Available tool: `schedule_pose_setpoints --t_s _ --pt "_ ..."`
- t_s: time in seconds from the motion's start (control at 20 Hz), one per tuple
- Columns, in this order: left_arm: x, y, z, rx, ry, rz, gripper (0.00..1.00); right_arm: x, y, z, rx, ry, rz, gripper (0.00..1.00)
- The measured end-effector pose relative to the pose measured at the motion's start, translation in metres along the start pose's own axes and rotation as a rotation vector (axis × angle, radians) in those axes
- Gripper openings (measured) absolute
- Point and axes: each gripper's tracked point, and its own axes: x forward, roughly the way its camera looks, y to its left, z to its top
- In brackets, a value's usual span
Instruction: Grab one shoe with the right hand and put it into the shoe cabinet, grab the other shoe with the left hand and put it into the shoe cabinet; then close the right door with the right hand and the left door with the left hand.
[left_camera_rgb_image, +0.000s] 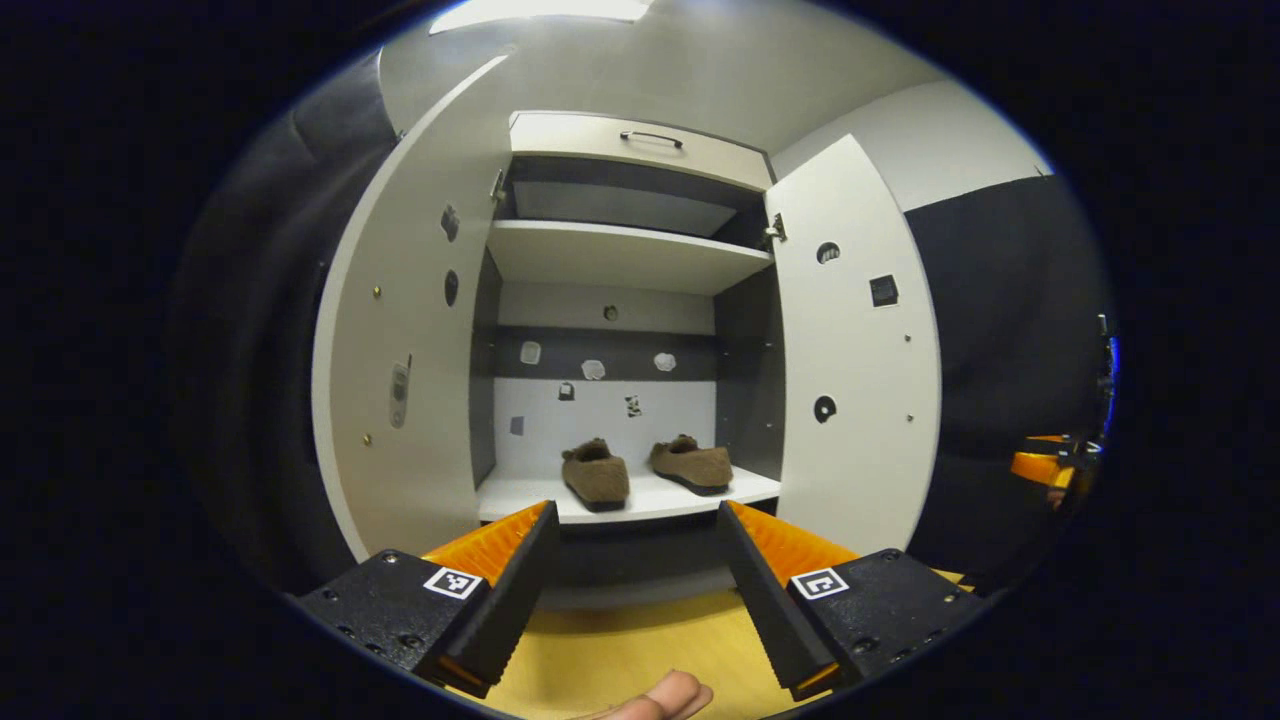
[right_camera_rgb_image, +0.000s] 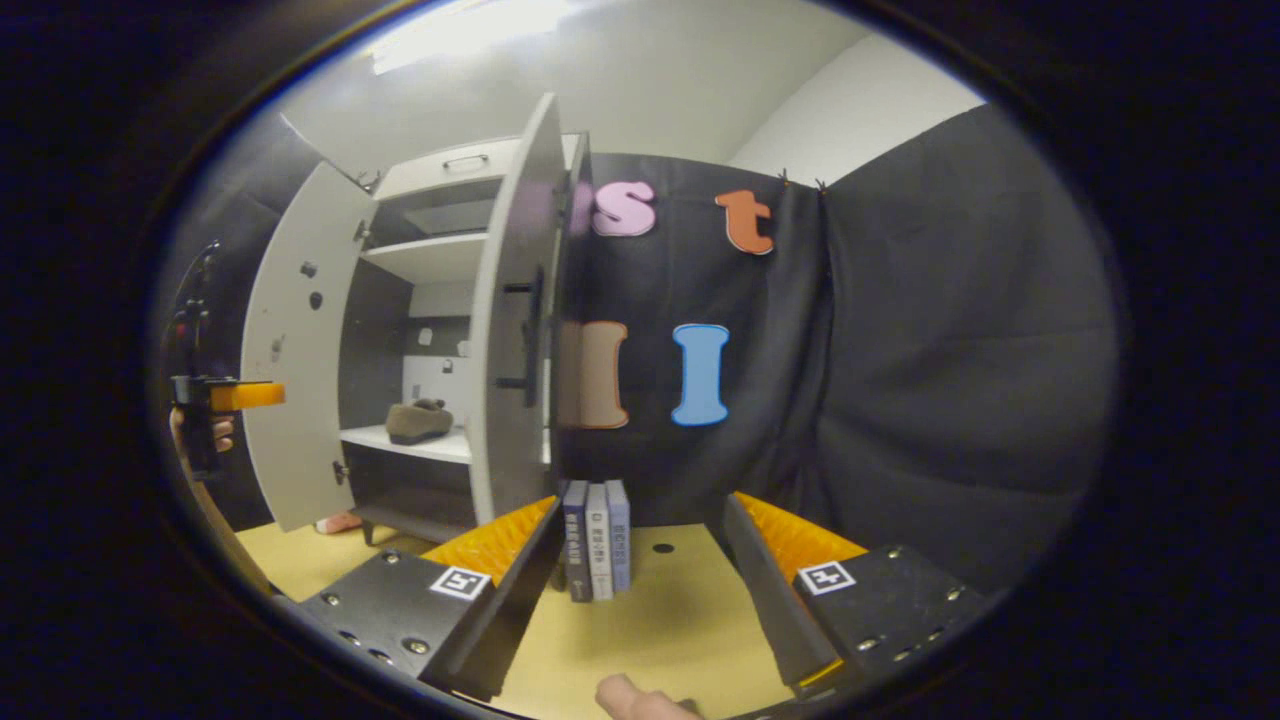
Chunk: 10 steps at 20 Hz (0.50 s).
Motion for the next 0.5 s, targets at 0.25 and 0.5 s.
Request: schedule_pose_setpoints --t_s 0.25,0.5 --pt "-0.004 0.004 -0.011 -0.041 -0.009 -0.031 0.96 0.049 -0.045 0.023 -0.019 0.012 0.108 0.96" --pt "-0.009 0.024 0.002 -0.029 -0.062 0.013 0.96 0.111 -0.031 0.042 0.025 0.014 0.133 0.94"
